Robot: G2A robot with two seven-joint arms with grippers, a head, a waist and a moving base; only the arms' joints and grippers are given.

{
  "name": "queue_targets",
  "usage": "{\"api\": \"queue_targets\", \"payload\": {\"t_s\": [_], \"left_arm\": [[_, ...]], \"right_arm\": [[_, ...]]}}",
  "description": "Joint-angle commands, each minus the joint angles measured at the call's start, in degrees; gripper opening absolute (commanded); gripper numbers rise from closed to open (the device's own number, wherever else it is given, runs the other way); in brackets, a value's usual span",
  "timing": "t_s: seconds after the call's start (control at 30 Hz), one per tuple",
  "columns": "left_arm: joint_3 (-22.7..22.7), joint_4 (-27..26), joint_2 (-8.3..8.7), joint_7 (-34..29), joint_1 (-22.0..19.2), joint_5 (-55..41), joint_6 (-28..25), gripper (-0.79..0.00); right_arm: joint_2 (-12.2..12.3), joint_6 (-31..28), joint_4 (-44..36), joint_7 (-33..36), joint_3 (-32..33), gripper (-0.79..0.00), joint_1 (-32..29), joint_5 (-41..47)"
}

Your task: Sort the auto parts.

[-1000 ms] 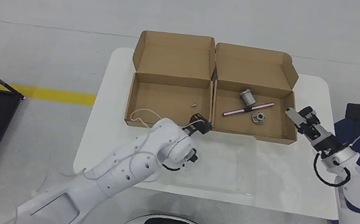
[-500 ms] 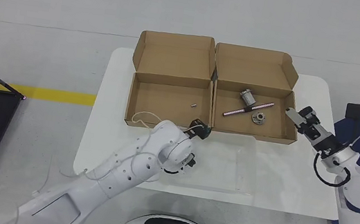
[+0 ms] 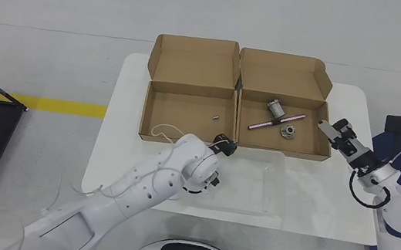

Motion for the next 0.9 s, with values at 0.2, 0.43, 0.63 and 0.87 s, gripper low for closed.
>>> {"api": "queue_targets", "payload": {"t_s": [0.2,0.43,0.63,0.87], "left_arm": [[0.31,1.29,-0.48,0.16,-0.48,-0.44,-0.03,-0.628],[-0.20,2.01,-0.60,0.17,-0.68,-0.60,0.00,-0.785],[-0.55,1.34,-0.58,0.13,-0.58,-0.23,-0.11,-0.785],[-2.41,-3.76,0.13,0.65,1.09,-0.18,-1.02,-0.785]], "right_arm": [[0.00,0.00,0.00,0.00,0.00,0.000,0.00,0.00],[0.00,0.00,0.00,0.00,0.00,0.000,0.00,0.00],[0.00,0.00,0.00,0.00,0.00,0.000,0.00,0.00],[0.00,0.00,0.00,0.00,0.00,0.000,0.00,0.00]]}}
